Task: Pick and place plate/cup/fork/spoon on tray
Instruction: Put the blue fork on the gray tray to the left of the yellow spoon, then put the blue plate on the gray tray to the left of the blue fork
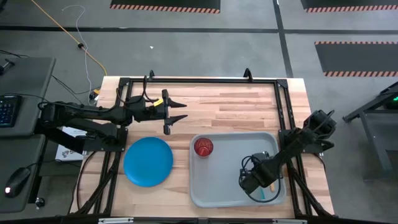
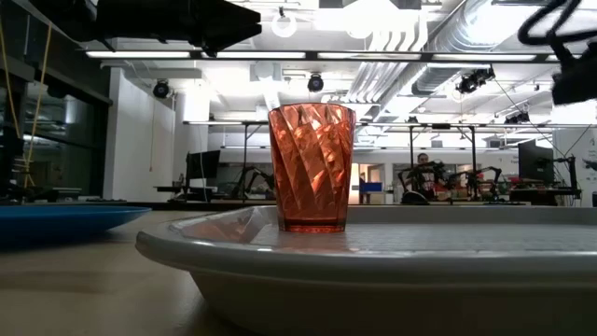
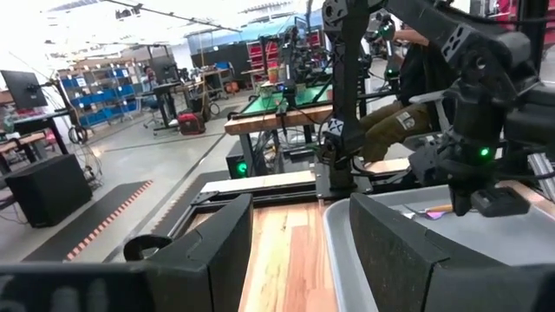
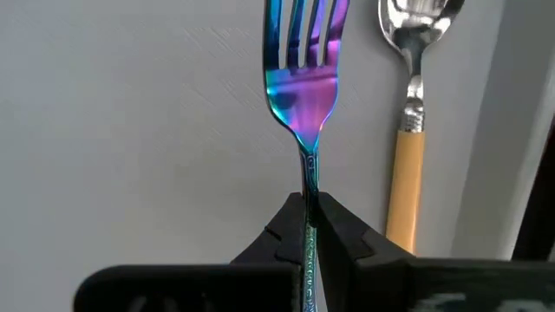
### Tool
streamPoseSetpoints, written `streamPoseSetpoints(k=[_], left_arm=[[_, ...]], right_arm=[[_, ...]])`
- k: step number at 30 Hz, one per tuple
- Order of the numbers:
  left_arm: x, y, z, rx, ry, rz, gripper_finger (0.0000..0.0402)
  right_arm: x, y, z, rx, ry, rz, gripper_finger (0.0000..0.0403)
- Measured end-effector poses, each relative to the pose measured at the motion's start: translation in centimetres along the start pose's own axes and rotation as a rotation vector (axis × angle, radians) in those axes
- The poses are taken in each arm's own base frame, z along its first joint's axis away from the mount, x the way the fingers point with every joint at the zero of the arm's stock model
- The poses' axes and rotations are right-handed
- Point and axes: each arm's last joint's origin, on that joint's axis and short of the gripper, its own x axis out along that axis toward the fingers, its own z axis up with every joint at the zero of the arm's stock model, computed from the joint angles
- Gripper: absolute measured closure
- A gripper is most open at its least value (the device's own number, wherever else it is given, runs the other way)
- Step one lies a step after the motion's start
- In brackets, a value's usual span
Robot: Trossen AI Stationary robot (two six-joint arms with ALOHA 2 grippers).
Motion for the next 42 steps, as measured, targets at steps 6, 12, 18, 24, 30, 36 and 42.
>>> streamPoseSetpoints(k=[6, 12, 18, 24, 30, 36, 42], left_arm=[[0.0, -0.1, 0.0, -0.002, -0.005, -0.031, 0.0218], [0.0, -0.1, 0.0, -0.001, -0.008, -0.041, 0.0218], [0.0, -0.1, 0.0, -0.002, -0.008, -0.042, 0.0218], [0.0, -0.1, 0.0, -0.002, -0.008, -0.043, 0.0218], [0.0, -0.1, 0.0, -0.002, -0.008, -0.043, 0.0218], [0.0, -0.1, 0.0, -0.003, -0.008, -0.043, 0.0218], [0.0, -0.1, 0.0, -0.018, -0.007, -0.043, 0.0218]], right_arm=[[2.2, -0.8, 0.6, 0.002, 0.046, -0.05, 0.0402], [2.4, -0.5, 0.7, 0.011, 0.038, 0.025, 0.0402], [2.4, -0.7, 0.9, 0.032, 0.023, -0.002, 0.0402], [2.4, -0.7, 0.9, 0.054, 0.023, -0.003, 0.0399], [2.4, -0.7, 0.9, 0.055, 0.033, -0.01, 0.0374], [2.4, -0.7, 0.9, 0.035, 0.031, -0.007, 0.0357], [2.4, -0.7, 0.9, 0.007, 0.018, 0.002, 0.0349]])
